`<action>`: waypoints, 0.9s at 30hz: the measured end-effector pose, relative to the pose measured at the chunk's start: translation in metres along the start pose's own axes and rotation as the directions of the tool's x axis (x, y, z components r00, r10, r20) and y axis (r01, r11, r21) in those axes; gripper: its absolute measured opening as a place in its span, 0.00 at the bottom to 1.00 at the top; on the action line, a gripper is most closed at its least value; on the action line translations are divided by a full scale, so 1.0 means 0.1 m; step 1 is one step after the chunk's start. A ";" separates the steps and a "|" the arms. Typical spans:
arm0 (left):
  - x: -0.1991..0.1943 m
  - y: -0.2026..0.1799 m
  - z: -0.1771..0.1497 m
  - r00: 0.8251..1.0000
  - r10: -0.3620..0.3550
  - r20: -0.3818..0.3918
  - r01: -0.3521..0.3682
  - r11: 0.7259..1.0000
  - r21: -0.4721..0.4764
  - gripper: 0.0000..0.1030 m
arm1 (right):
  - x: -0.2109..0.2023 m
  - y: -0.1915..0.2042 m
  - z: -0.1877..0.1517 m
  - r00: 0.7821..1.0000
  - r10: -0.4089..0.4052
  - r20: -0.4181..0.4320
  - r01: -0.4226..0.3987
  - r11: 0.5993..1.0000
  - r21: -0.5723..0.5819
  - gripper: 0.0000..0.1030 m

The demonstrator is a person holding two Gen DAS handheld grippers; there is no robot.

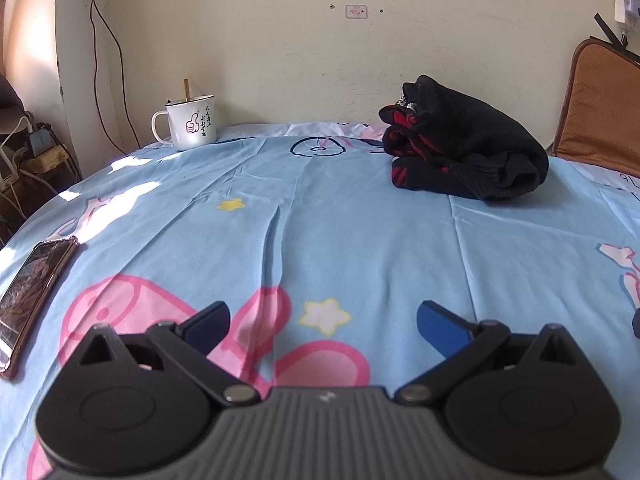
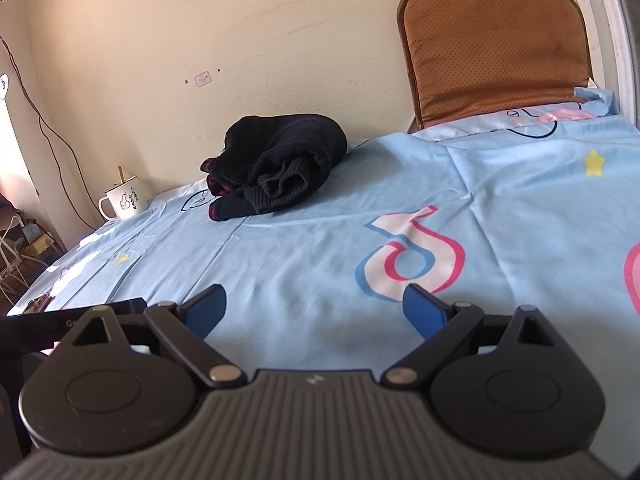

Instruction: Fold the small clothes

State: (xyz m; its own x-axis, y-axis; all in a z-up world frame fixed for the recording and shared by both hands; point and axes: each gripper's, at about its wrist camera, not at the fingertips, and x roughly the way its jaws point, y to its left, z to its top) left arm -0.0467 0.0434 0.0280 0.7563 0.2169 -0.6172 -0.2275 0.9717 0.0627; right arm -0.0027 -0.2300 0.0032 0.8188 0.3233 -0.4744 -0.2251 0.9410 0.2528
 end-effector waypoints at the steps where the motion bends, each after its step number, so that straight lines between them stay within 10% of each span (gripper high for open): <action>1: 0.00 -0.01 0.00 1.000 -0.003 0.003 0.003 1.000 0.005 1.00 | 0.00 0.00 0.00 1.000 0.000 0.000 0.000 1.000 0.000 0.94; 27: -0.05 -0.08 -0.03 0.999 -0.036 0.014 0.035 0.997 0.073 1.00 | -0.01 0.01 -0.01 1.000 0.005 0.004 -0.005 1.000 0.002 0.94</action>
State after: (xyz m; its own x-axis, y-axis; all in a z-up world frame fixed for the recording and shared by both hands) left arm -0.0505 0.0340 0.0288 0.7727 0.1832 -0.6077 -0.1559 0.9829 0.0981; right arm -0.0039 -0.2289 0.0033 0.8200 0.3272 -0.4696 -0.2279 0.9393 0.2566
